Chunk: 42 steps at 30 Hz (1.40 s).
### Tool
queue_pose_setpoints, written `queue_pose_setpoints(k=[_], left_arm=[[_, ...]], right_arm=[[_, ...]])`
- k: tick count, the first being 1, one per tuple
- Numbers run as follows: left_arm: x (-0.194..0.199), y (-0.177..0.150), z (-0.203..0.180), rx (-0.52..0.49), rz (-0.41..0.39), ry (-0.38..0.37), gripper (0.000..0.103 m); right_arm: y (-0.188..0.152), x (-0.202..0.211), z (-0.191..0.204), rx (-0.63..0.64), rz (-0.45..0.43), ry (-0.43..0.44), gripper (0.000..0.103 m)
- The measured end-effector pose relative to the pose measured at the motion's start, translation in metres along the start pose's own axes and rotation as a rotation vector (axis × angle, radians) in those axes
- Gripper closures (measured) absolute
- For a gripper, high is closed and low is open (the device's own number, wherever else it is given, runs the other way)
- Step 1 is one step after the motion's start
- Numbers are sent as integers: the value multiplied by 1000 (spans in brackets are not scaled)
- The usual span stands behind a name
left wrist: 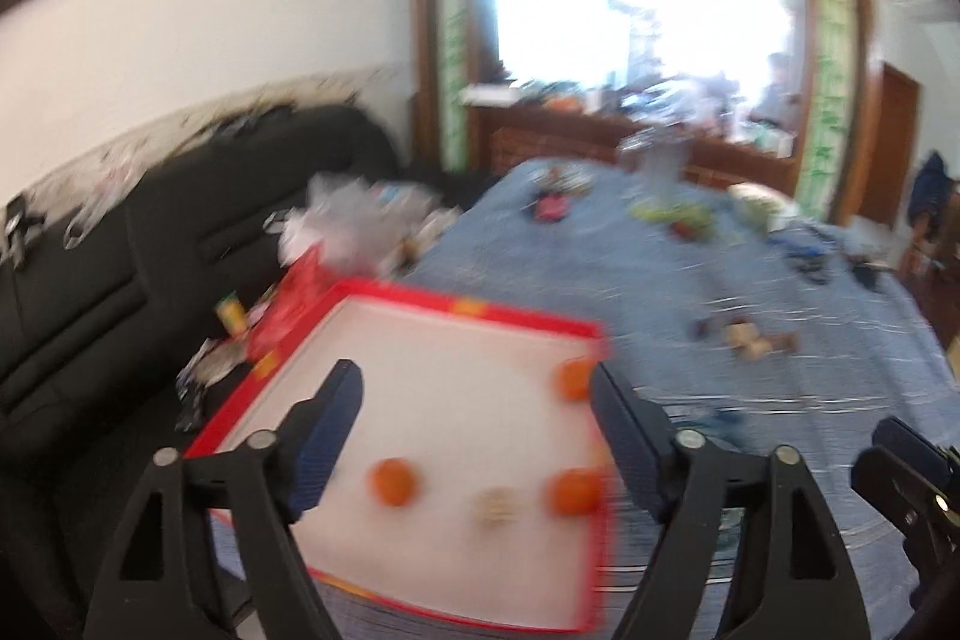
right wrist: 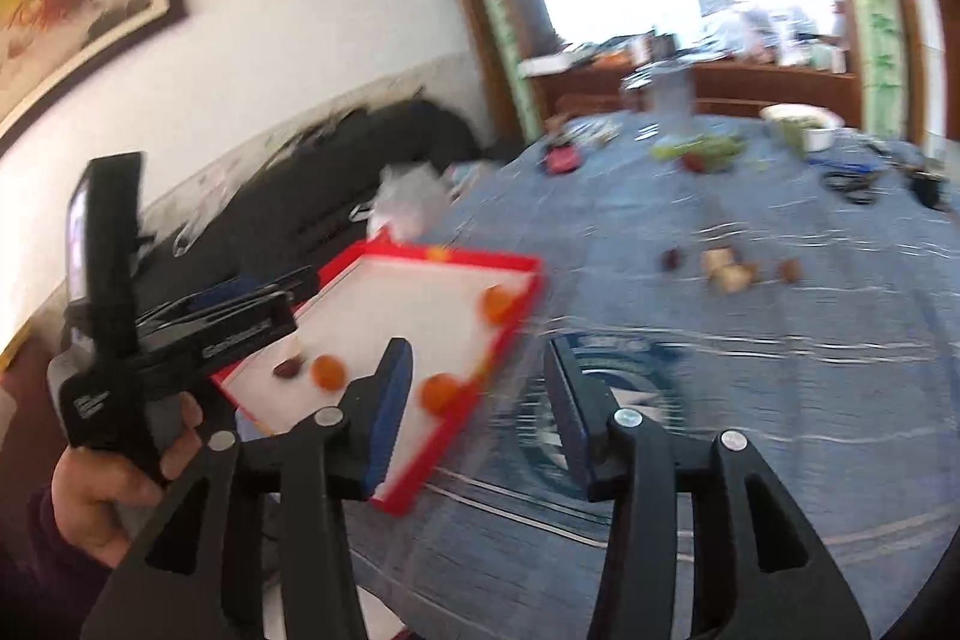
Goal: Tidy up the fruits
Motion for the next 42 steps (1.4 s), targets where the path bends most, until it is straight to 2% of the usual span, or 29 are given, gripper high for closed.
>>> queue_pose_setpoints(k=[4,7,9,14,16,20,23,28,32,35,42], left_arm=[[32,-4,-63,-85,-23,-114,21],[51,-6,-93,-117,-36,-174,19],[65,-8,-110,-142,-48,-212,16],[90,-12,-139,-203,-82,-263,11],[95,-15,-146,-222,-86,-279,9],[104,-24,-157,-278,-91,-296,8],[104,-25,-150,-299,-109,-273,2],[81,-18,-122,-267,-102,-202,2],[50,-20,-106,-224,-50,-164,2],[26,-34,-106,-229,19,-155,2],[-13,-55,-87,-226,102,-100,2]], right_arm=[[4,52,-37,-21,-55,-108,52],[5,92,-61,-40,-101,-176,42],[7,113,-77,-60,-127,-213,41],[2,163,-120,-144,-188,-297,40],[-4,177,-135,-174,-207,-326,36],[-15,195,-162,-218,-226,-364,34],[-21,199,-181,-266,-225,-354,34],[-28,192,-207,-298,-204,-362,34],[-31,165,-215,-295,-152,-349,34],[-34,141,-219,-298,-107,-332,34],[-31,63,-213,-292,9,-235,34]])
Point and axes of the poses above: each gripper's, at about its wrist camera, not at the fingertips, and x roughly against the way its jaws point, z to its left, y to its top, the point moved 10 cm from there along -x, roughly the way its jaws point, and after that the axes turned 12 degrees about x, right-handed, at the moved point
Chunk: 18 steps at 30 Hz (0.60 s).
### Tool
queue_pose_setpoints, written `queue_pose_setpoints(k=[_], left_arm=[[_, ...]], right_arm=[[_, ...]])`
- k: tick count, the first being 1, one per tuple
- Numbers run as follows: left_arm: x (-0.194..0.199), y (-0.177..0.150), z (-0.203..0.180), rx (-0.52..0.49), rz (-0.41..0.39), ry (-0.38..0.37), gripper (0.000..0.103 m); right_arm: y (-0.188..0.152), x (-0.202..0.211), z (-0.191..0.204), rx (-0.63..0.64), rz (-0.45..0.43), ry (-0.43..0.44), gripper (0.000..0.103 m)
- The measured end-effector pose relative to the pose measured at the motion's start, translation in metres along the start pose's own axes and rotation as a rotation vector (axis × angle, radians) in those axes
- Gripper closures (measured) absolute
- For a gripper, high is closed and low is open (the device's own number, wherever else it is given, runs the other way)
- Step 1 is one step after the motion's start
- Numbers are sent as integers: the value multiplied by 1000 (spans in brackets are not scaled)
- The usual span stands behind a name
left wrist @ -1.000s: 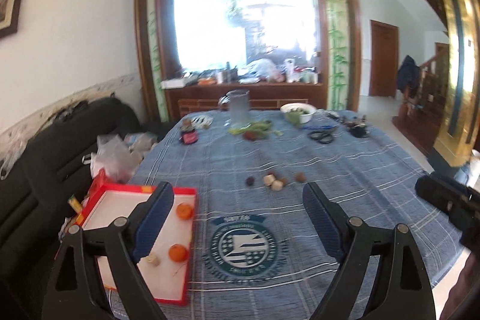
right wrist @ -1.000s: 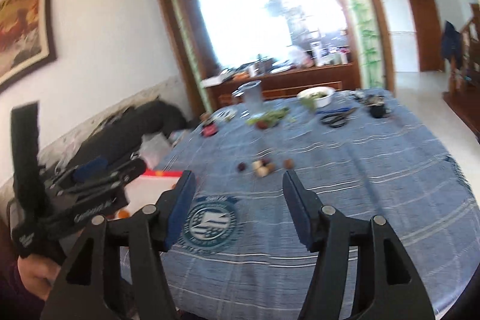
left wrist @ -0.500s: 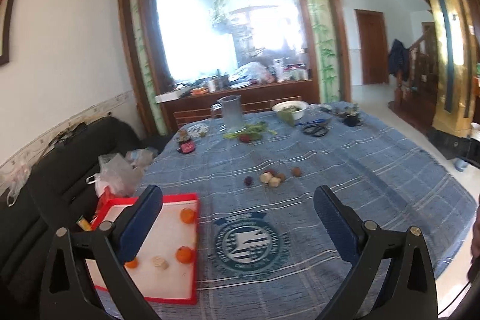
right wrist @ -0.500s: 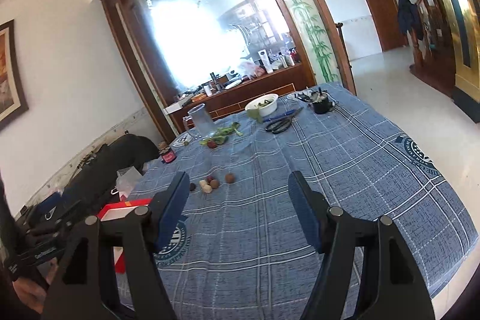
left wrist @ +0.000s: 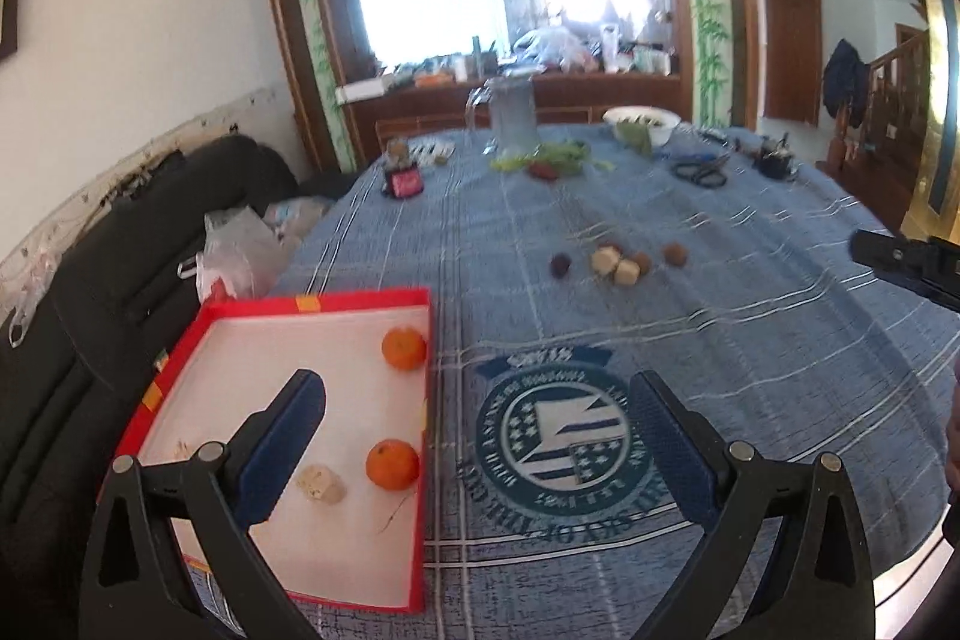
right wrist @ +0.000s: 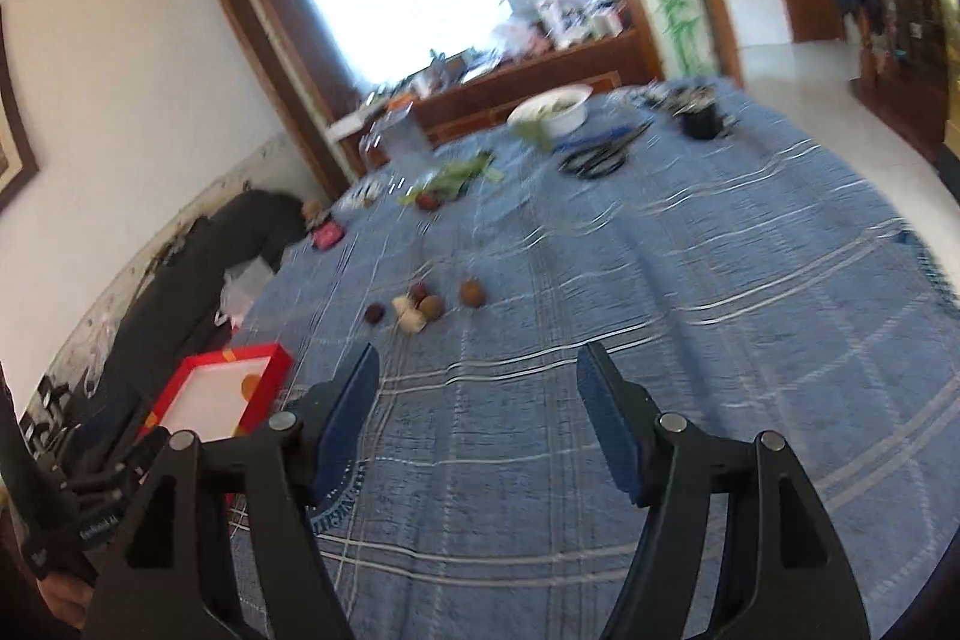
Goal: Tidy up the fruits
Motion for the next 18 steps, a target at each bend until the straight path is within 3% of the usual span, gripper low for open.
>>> queue_pose_setpoints(k=[4,7,11,16,18], left_arm=[[-12,-1,13,25,28,16,2],[-16,5,19,35,22,31,2],[-33,19,15,30,12,26,2],[-72,33,6,24,34,40,3],[-84,34,3,30,54,42,3]], right_arm=[[3,-46,22,47,81,58,34],[10,-82,25,7,132,88,34],[24,-117,15,-31,163,59,35],[39,-160,10,-75,207,49,53],[40,-175,7,-85,221,33,56]])
Point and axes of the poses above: each gripper's, at about its wrist camera, not at the fingertips, and x roughly against the way its jaws point, z to its left, y to its top, the point moved 10 cm from there along -x, roughly the way its jaws point, and after that the axes turned 12 degrees about x, right-handed, at the moved point
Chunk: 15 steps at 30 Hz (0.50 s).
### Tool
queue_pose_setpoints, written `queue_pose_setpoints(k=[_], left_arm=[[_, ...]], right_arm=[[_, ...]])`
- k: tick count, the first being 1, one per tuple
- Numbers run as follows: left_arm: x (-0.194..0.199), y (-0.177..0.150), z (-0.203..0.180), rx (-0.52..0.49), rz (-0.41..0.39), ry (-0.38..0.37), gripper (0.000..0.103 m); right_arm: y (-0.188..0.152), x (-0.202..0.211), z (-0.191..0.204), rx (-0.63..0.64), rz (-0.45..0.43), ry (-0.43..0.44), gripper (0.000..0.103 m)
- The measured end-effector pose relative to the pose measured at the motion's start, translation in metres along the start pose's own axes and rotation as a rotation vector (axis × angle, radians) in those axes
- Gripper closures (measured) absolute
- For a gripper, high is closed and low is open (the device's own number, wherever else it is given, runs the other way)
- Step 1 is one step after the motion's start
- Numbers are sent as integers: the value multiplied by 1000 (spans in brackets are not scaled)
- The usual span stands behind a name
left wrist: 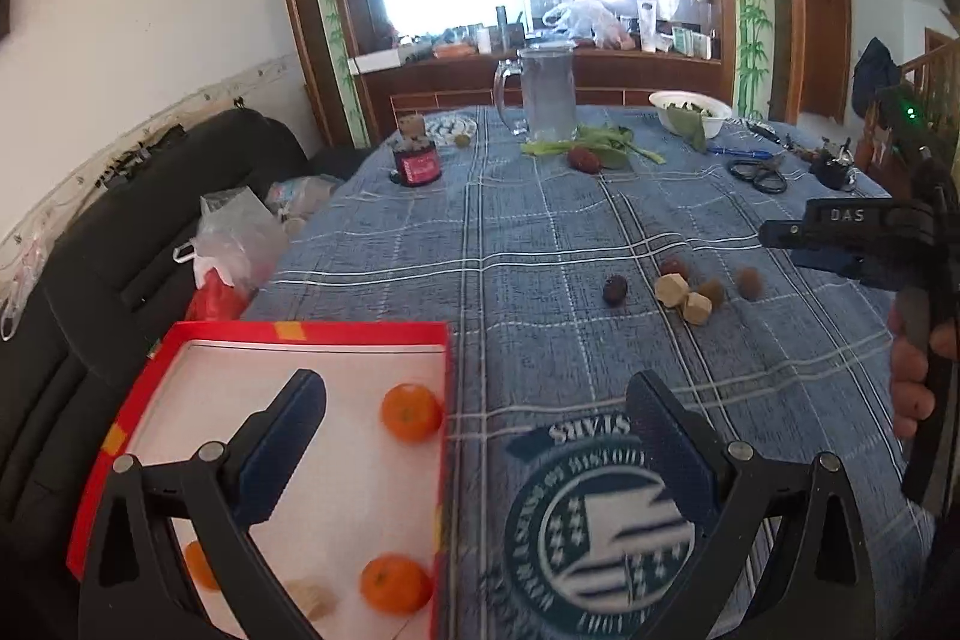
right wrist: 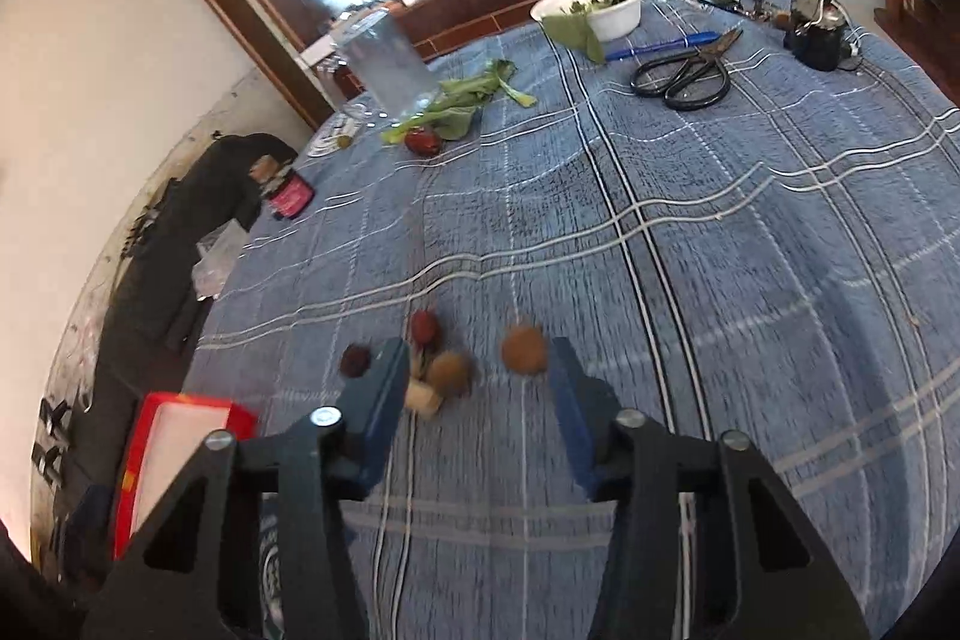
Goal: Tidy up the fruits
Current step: 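Grasp a brown kiwi with the right tool while the left tool grasps a beige cube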
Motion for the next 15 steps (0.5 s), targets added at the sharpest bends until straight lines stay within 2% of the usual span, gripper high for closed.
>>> queue_pose_setpoints(k=[4,8,10,13,15], left_arm=[[-18,-4,-13,4,43,-15,3],[-27,-5,-26,-30,33,-7,3],[-34,-5,-31,-25,38,-2,3],[-43,-8,-38,2,56,-11,3],[-46,-9,-40,17,61,-4,3]], right_arm=[[8,-25,-6,-45,12,4,56],[6,-38,-9,-33,8,18,56],[1,-39,-8,-19,38,29,56],[6,-34,-10,18,29,40,56],[7,-32,-19,-14,25,46,56]])
Point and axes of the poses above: each gripper's, at about its wrist camera, not at the fingertips, and x roughly against the way its jaws point, z to its left, y to its top, the point moved 10 cm from there along -x, roughly the way its jaws point, and after that the axes turned 12 degrees about x, right-handed, at the moved point
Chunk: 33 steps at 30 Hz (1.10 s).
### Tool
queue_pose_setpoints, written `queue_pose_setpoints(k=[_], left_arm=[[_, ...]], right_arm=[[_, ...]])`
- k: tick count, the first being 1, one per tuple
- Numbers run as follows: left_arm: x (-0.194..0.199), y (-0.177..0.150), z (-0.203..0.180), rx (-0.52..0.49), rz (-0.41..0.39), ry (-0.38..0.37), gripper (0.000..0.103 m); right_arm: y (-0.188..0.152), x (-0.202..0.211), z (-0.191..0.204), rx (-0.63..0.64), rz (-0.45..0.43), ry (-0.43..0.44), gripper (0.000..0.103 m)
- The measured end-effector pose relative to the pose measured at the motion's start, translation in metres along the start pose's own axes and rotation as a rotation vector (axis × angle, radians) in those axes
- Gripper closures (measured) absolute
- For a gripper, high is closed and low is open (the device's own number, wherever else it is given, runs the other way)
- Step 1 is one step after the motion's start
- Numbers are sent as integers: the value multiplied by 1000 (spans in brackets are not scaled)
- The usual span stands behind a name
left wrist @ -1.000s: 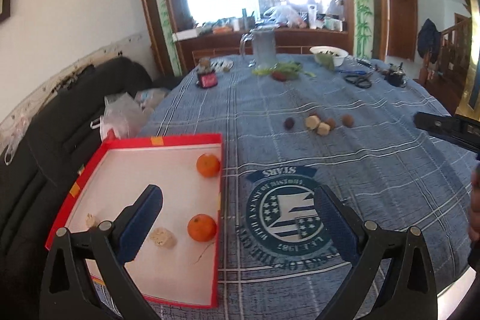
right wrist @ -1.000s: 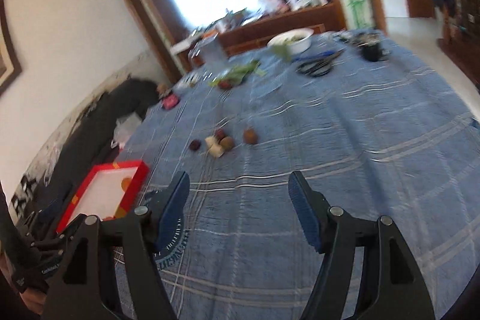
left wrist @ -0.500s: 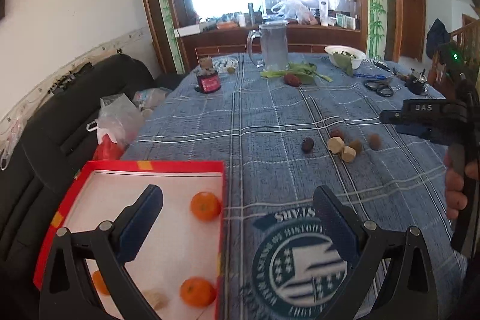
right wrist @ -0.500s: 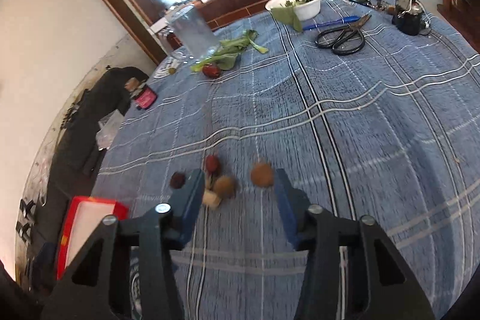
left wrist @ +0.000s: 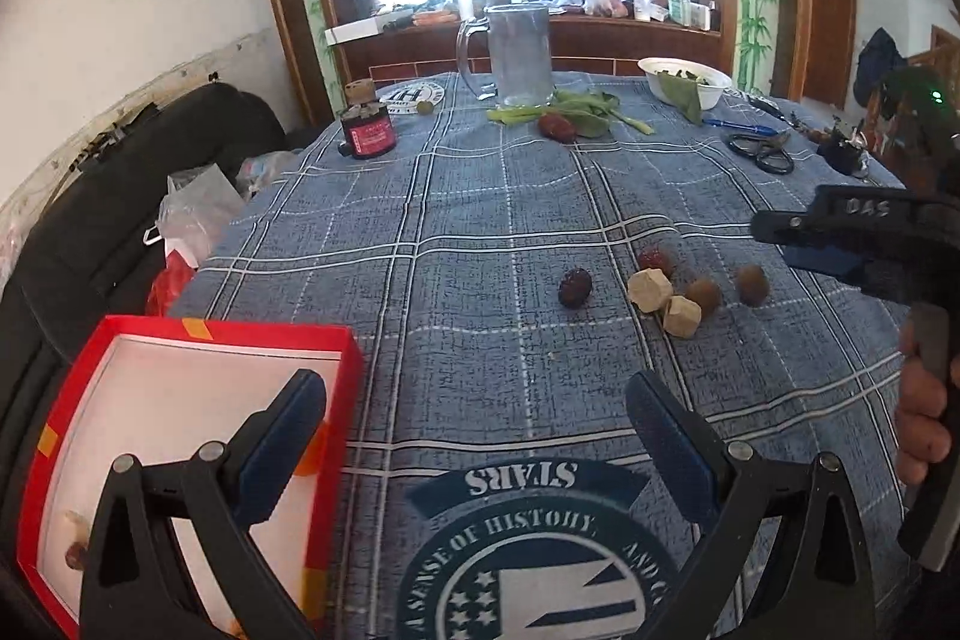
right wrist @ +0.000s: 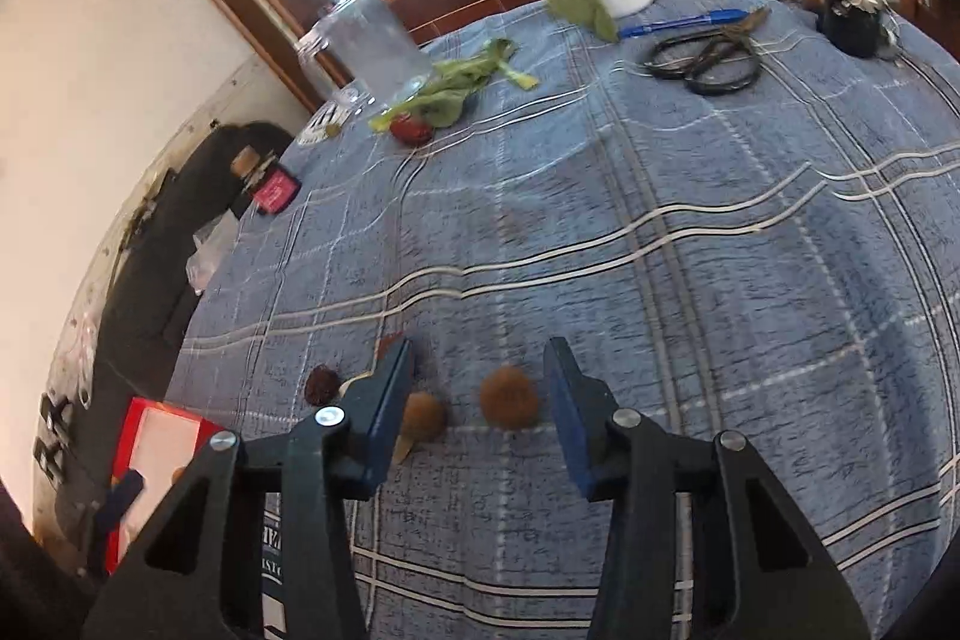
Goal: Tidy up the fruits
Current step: 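Grasp a brown kiwi with the right tool while the left tool grasps a beige cube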
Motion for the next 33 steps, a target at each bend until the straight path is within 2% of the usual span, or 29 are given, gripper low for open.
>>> queue_pose_setpoints(k=[3,6,10,15,21,24,27,31,33], left_arm=[[-2,0,-3,11,9,-13,3],[-1,-3,-2,7,16,3,3],[4,-4,-7,-5,8,-10,3],[3,-6,-8,-12,16,-6,3],[-2,0,-12,0,23,-14,3],[-8,6,-22,6,35,-35,3],[-18,16,-39,6,51,-67,4],[-43,30,-60,30,115,-95,17],[-54,32,-70,45,159,-117,27]], right_arm=[[0,-2,-9,-46,11,15,56],[-3,-6,-4,-27,27,20,56],[-5,-14,-3,-8,53,-5,56],[-13,-27,-3,10,102,-32,67],[-14,-31,-2,73,101,-85,77],[-13,-32,-2,84,100,-90,77],[-12,-28,-6,41,99,-75,77],[1,-9,-25,-65,25,-52,77],[7,2,-39,-124,-19,-56,77]])
Point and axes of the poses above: each gripper's, at about its wrist camera, not at the fingertips, and x roughly against the way its jaws point, z to its left, y to its top, the point moved 10 cm from there along -x, roughly the way its jaws point, and after that the axes turned 12 degrees about x, right-handed, at the moved point
